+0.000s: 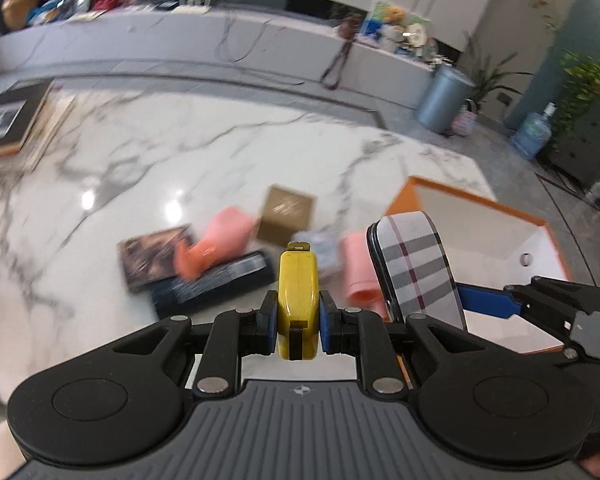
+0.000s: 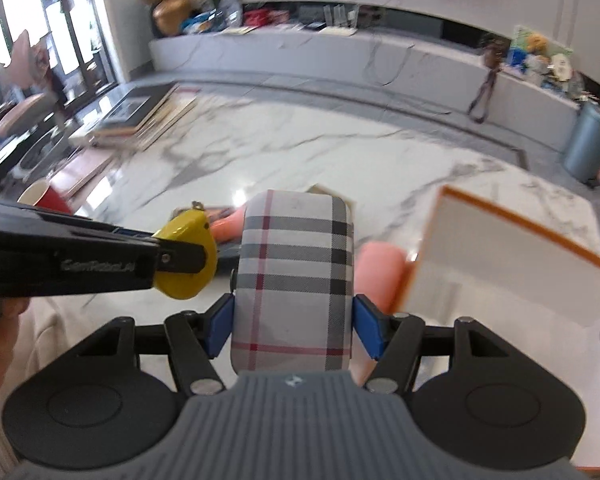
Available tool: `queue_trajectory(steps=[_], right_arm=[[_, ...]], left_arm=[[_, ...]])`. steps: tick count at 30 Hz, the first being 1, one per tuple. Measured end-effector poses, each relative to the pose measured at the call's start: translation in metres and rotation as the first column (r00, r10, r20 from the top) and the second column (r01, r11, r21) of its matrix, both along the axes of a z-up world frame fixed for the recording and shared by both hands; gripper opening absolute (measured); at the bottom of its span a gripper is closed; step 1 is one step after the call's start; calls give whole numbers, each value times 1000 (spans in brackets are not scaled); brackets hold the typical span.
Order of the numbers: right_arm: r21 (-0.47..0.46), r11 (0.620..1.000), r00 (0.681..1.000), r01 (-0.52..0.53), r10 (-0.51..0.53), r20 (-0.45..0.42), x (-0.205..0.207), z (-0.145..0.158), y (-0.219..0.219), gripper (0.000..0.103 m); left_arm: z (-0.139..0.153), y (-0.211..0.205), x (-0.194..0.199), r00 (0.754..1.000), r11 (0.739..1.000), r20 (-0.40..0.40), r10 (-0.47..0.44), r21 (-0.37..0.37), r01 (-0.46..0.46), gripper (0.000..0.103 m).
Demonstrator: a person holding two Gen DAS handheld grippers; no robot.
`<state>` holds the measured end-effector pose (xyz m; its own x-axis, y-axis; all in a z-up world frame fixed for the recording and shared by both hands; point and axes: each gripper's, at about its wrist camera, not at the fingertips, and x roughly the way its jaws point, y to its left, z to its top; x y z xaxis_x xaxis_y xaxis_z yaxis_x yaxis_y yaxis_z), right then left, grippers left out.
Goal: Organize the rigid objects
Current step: 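Lift the plaid case with the right gripper while the left holds the tape measure, then lower the plaid case into the orange box with the right gripper while the left releases the tape measure inside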
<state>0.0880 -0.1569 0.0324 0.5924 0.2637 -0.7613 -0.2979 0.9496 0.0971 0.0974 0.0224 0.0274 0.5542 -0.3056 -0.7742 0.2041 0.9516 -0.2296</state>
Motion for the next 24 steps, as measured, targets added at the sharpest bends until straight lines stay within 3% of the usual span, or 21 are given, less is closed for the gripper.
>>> queue_trajectory(steps=[7, 15, 24], right_arm=[[-11, 992, 992, 125, -125, -2, 11, 6, -71, 63], [-51, 969, 961, 244, -248, -119, 25, -25, -144, 63], [-75, 960, 931, 269, -279, -234, 48, -67, -178, 63]], left_arm=[[16, -64, 11, 987, 988, 15, -157, -4, 157, 22], [1, -139, 31, 953, 952, -19, -303, 31, 303, 22], [-35, -195, 56, 908, 887, -75, -412, 193, 418, 22]])
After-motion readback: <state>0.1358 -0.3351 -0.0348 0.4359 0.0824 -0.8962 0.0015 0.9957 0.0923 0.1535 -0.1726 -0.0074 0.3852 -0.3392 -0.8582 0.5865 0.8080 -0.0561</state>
